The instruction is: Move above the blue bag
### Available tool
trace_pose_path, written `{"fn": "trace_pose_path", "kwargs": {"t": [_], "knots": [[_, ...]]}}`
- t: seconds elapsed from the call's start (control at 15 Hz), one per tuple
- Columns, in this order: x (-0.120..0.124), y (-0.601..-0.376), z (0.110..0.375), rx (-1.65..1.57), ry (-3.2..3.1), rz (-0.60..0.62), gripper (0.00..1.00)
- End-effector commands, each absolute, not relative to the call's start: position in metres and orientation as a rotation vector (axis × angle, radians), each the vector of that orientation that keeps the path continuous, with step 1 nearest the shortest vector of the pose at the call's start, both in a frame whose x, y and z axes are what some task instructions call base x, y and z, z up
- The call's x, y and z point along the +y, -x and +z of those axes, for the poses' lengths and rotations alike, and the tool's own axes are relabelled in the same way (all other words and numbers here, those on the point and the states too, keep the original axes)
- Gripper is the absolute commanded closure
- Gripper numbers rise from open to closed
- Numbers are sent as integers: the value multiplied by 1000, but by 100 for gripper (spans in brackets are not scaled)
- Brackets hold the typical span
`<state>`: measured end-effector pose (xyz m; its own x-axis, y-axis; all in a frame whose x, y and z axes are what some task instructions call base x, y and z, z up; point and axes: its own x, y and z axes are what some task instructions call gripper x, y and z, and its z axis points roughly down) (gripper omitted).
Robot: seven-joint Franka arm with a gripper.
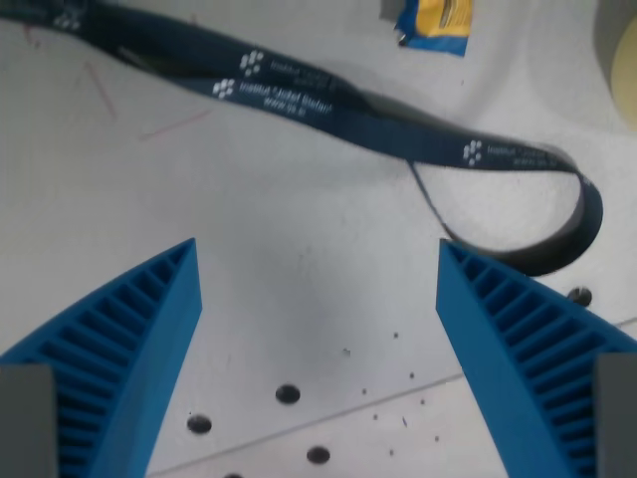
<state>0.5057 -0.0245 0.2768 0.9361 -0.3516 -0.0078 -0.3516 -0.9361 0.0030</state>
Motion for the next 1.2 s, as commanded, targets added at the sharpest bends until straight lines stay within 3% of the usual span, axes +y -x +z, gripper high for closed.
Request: {"fn": "trace_pose_path", "kwargs": {"t": [0.07,1.2], "knots": [[-33,-515,271,-701,-3043,7,0],[-98,-558,197,-975,-2987,3,0]]}}
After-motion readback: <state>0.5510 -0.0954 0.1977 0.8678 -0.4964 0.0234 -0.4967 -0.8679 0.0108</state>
